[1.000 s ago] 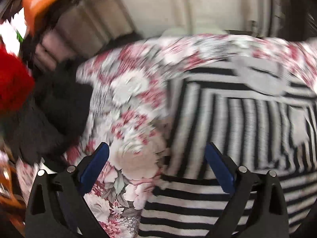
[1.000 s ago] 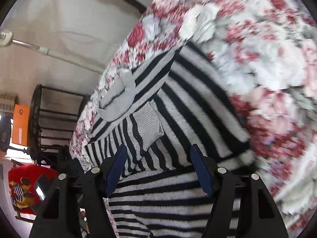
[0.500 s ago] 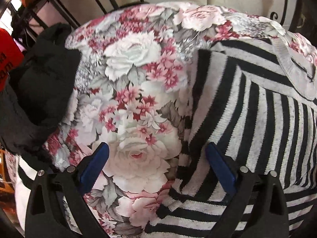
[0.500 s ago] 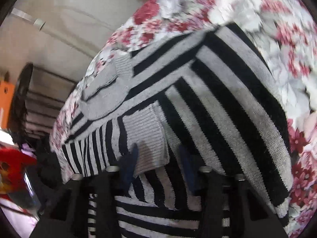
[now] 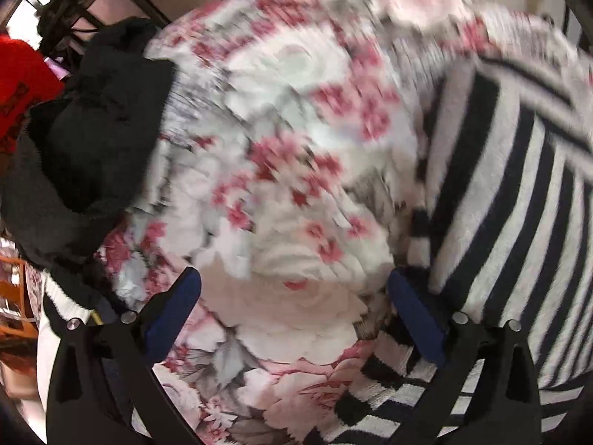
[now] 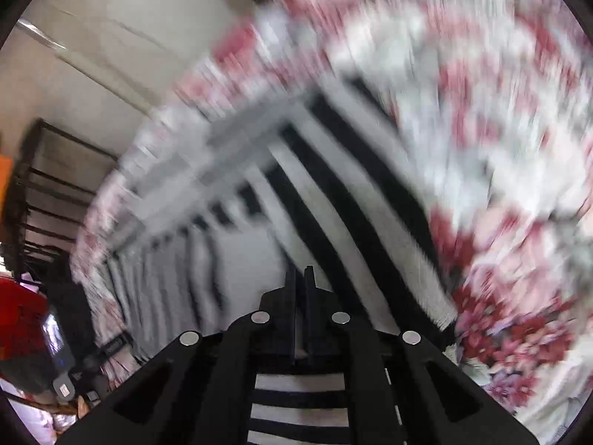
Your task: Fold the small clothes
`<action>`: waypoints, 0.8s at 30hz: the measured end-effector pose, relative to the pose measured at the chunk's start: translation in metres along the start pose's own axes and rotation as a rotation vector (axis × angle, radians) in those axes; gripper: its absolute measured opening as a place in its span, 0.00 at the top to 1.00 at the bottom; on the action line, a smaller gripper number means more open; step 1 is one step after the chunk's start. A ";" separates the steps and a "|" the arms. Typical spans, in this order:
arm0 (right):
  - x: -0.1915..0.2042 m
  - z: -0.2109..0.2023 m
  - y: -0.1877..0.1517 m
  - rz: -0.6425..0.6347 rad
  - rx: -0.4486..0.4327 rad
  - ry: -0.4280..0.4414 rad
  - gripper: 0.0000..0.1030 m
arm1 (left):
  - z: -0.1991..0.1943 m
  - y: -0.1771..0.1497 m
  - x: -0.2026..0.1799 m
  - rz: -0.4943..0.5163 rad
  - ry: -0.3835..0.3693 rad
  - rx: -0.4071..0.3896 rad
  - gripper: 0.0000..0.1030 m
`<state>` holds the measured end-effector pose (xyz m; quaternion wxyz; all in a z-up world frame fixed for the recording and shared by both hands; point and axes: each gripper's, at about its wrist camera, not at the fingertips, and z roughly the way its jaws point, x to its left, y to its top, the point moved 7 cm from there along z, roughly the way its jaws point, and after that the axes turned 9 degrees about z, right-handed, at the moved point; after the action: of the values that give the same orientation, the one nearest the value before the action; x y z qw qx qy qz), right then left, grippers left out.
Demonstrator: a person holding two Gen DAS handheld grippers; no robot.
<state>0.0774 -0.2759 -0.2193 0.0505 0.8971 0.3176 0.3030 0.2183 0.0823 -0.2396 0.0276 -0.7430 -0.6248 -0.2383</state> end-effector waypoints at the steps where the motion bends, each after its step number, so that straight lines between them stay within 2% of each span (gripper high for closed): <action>1: 0.011 -0.008 0.003 -0.044 -0.039 0.012 0.94 | -0.006 0.004 0.006 -0.024 -0.007 -0.027 0.04; 3: 0.036 -0.012 0.000 -0.153 -0.068 0.042 0.94 | -0.019 0.009 0.009 -0.055 -0.049 -0.078 0.04; 5: 0.046 -0.001 -0.007 -0.195 -0.037 0.061 0.94 | -0.022 0.012 -0.001 -0.029 -0.093 -0.102 0.04; 7: 0.049 0.020 -0.013 -0.220 0.020 0.047 0.94 | -0.008 0.007 -0.019 0.062 -0.040 -0.048 0.04; 8: 0.040 0.047 -0.022 -0.239 0.114 -0.020 0.94 | 0.002 0.002 -0.028 0.110 0.001 -0.016 0.04; 9: 0.033 0.059 -0.029 -0.242 0.159 -0.044 0.97 | 0.007 -0.001 -0.032 0.131 0.032 -0.025 0.04; 11: 0.027 0.060 -0.027 -0.194 0.152 -0.019 0.99 | -0.003 0.002 -0.031 0.145 0.068 -0.039 0.04; 12: 0.030 0.053 -0.024 -0.178 0.150 -0.025 0.92 | -0.011 0.004 -0.030 0.144 0.073 -0.049 0.05; 14: 0.043 0.028 -0.019 -0.202 0.079 -0.014 0.87 | -0.036 0.010 -0.029 0.124 0.039 -0.118 0.05; 15: 0.052 0.018 -0.019 -0.243 0.048 -0.001 0.74 | -0.052 0.013 -0.034 0.125 -0.022 -0.168 0.05; 17: 0.069 0.010 -0.031 -0.335 0.029 0.006 0.50 | -0.067 0.011 -0.046 0.148 -0.089 -0.204 0.05; 19: 0.071 0.025 -0.044 -0.409 0.063 -0.041 0.48 | -0.063 0.002 -0.070 0.227 -0.115 -0.186 0.05; 21: 0.056 0.052 -0.055 -0.453 0.132 -0.132 0.48 | -0.031 -0.011 -0.101 0.359 -0.039 -0.091 0.04; 24: 0.062 0.055 -0.059 -0.555 0.079 -0.169 0.49 | -0.035 -0.018 -0.109 0.398 0.037 -0.147 0.04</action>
<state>0.1155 -0.1859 -0.2486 0.1226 0.7993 0.5571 0.1890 0.1792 -0.0252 -0.2558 0.0313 -0.8474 -0.4460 -0.2865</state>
